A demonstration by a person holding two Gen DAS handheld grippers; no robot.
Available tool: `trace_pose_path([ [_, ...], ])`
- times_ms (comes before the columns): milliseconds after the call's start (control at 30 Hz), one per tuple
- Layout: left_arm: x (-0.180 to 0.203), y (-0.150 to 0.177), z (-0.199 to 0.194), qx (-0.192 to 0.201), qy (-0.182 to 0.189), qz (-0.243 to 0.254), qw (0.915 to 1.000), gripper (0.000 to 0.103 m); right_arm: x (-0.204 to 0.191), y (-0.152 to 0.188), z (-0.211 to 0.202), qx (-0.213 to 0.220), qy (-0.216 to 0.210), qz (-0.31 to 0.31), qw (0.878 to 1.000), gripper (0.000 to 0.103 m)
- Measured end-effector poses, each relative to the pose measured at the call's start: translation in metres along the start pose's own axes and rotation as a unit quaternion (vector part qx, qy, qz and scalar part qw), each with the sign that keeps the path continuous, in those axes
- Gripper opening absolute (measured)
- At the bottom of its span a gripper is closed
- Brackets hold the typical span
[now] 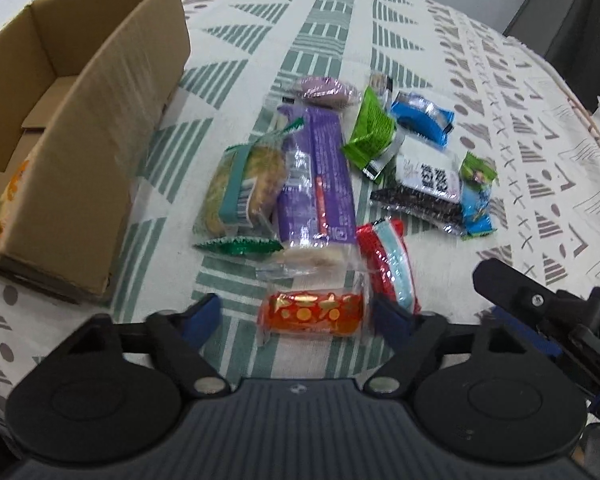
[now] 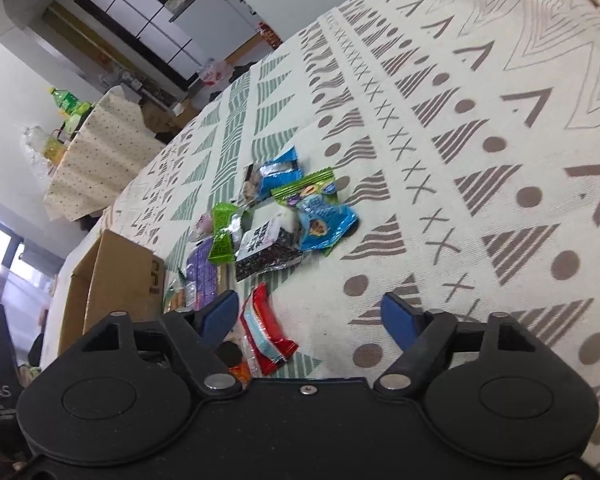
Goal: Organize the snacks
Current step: 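Grasp the orange candy bar with the left gripper while the right grasps the red-and-blue bar, then carry both bars over the box and open both grippers to drop them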
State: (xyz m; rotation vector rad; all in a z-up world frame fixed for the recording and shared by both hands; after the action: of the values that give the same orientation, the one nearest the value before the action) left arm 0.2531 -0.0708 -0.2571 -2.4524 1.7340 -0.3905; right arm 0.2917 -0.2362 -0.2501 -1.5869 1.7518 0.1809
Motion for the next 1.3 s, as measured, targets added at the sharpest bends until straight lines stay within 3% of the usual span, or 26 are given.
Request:
trace_pose_path([
  [67, -0.001, 0.0, 0.001, 0.002, 0.002, -0.001, 1.0, 0.065, -0.002, 0.0, 0.005, -0.011, -0.012, -0.003, 1.0, 0.063],
  [133, -0.002, 0.0, 0.0, 0.008, 0.007, -0.004, 0.9999, 0.051, -0.003, 0.001, 0.011, -0.021, -0.019, -0.006, 1.0, 0.054],
  [200, -0.005, -0.001, -0.001, 0.013, 0.008, -0.009, 0.9998, 0.049, -0.005, 0.001, 0.015, -0.029, -0.027, -0.01, 0.999, 0.05],
  [367, -0.02, 0.0, -0.005, 0.013, 0.001, -0.038, 0.9992, 0.048, -0.018, 0.004, 0.021, -0.041, -0.036, -0.038, 0.998, 0.046],
  [800, -0.046, 0.004, -0.014, 0.021, -0.019, -0.065, 0.9975, 0.047, -0.038, 0.01, 0.043, -0.061, 0.004, -0.105, 0.993, 0.046],
  [967, -0.055, 0.005, -0.018, 0.026, -0.021, -0.069, 0.9971, 0.047, -0.045, 0.017, 0.046, -0.072, 0.031, -0.142, 0.987, 0.034],
  [1033, -0.057, 0.005, -0.021, 0.029, -0.021, -0.07, 0.9969, 0.047, -0.052, 0.021, 0.049, -0.078, 0.047, -0.162, 0.983, 0.022],
  [1300, -0.053, 0.004, -0.048, 0.056, 0.011, -0.068, 0.9961, 0.047, -0.053, 0.023, 0.025, -0.06, 0.053, -0.148, 0.986, 0.02],
])
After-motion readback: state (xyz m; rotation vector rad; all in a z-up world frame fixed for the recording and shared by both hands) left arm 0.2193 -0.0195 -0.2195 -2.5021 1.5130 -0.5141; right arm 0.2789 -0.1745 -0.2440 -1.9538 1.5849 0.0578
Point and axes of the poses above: each gripper's, at about its wrist camera, not at the fingertips, and z roughly the way its jaws point, x to its right, y to its underside, the point moved 7 cm from there along z, roughly the way its jaws point, and after that the axes turned 7 degrees about -x, right-handed, at the moved point
